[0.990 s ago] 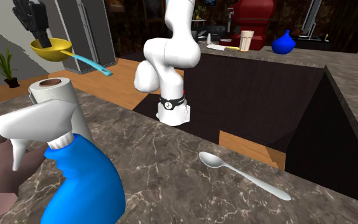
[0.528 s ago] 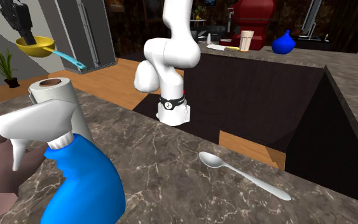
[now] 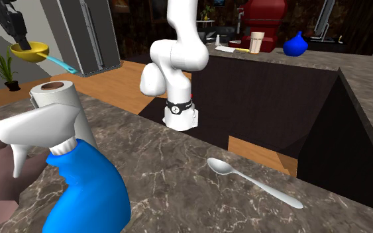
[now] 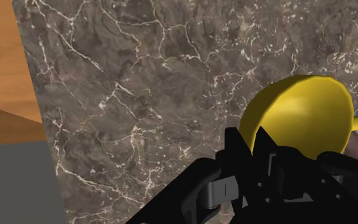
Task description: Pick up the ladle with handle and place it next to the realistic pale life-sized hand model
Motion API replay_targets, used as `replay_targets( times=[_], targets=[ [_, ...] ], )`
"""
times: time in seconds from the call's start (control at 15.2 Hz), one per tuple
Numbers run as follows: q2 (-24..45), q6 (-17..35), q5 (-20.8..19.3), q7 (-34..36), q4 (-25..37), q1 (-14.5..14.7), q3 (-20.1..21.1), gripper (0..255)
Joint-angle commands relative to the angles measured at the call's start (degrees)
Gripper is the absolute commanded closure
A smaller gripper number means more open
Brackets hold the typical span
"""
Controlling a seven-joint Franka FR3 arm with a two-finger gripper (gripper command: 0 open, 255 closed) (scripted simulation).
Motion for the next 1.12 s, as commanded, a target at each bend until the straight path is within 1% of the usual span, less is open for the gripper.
replay_targets(
  times=[0.0, 1.06],
  targets=[
    [-0.1, 1.6, -0.1, 0.0, -1.7, -0.1, -0.1, 255],
    [2.1, 13.9, 0.8, -1.6, -12.2, -0.3, -1.6, 255]
  ],
)
